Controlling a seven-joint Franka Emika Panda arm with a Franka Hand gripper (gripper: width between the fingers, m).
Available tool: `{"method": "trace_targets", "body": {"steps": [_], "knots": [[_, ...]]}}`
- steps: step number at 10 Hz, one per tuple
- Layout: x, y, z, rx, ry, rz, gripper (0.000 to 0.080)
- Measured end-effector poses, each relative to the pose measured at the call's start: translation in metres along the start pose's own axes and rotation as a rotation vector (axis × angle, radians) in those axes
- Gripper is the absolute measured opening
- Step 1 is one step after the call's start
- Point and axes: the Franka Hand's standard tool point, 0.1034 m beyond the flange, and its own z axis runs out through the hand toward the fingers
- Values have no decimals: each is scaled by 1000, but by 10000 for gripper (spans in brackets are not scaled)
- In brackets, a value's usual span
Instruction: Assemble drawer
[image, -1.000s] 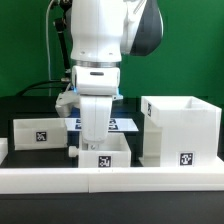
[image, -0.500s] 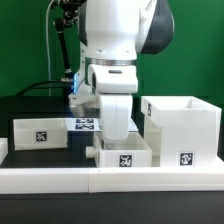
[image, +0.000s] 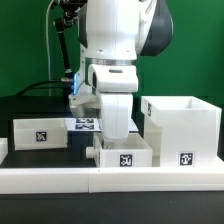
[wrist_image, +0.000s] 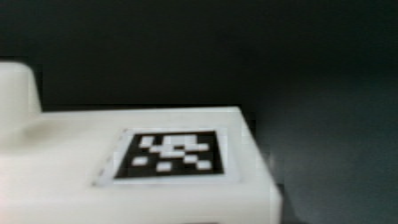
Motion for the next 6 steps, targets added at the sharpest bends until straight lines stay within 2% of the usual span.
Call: {"method": "trace_targets", "body": {"steps": [6], "knots": [[12, 5, 3, 12, -3, -7, 41]]}}
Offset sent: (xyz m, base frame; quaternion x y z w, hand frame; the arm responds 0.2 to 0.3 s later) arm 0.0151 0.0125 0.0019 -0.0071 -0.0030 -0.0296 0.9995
